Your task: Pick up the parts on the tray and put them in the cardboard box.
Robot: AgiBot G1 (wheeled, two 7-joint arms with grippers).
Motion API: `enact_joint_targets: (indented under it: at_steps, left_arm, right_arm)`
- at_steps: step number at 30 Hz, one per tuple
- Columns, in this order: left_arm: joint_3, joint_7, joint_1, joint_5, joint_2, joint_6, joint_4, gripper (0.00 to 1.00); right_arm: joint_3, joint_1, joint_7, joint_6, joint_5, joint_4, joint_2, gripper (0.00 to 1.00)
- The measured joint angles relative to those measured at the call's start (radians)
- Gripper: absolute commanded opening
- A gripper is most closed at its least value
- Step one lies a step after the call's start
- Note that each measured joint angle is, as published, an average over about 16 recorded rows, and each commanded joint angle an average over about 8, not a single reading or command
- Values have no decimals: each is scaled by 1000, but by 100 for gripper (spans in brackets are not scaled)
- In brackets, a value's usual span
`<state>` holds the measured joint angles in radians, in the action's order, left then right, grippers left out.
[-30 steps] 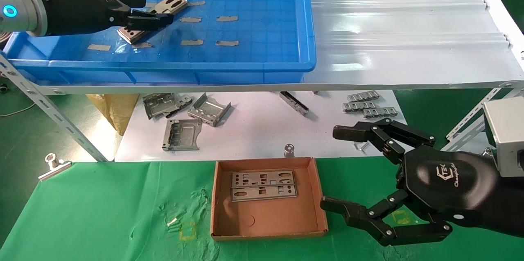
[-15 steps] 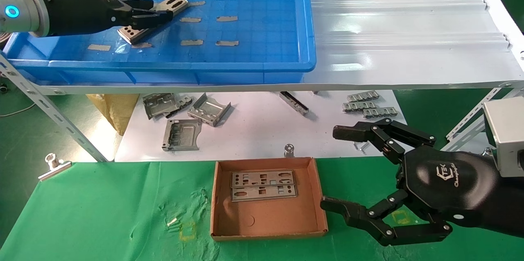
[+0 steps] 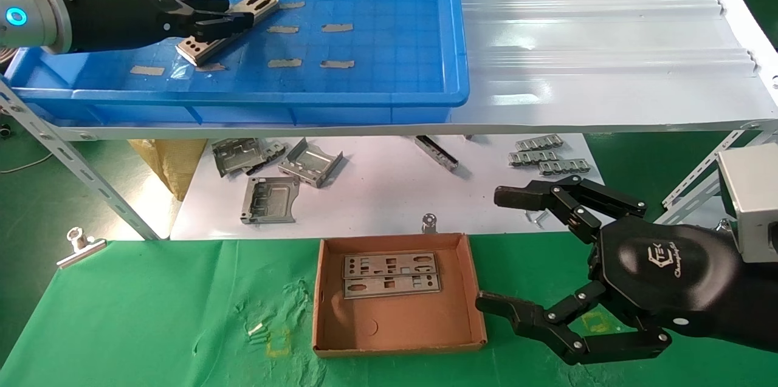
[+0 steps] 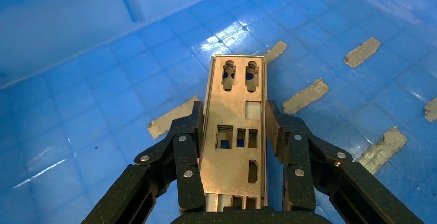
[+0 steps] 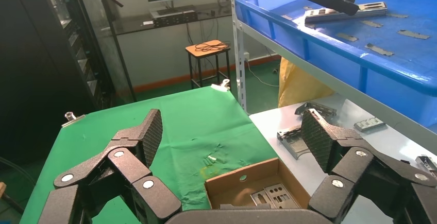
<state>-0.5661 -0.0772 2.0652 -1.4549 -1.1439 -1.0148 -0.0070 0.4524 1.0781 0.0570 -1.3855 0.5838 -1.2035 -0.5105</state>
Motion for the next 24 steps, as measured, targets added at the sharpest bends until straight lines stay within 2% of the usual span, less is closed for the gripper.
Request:
enact_joint_targets:
  at_steps: [13, 17, 24]
  left_arm:
    - [17, 29, 41, 25, 17, -83, -22, 0]
    - [22, 49, 51, 35, 24, -175, -37, 0]
    - [28, 119, 22, 67, 37, -403, -103, 0]
  right_arm:
    - [0, 0, 0, 0, 0, 0, 0, 100]
    - [0, 0, 0, 0, 0, 0, 0, 100]
    - [0, 0, 0, 0, 0, 0, 0, 100]
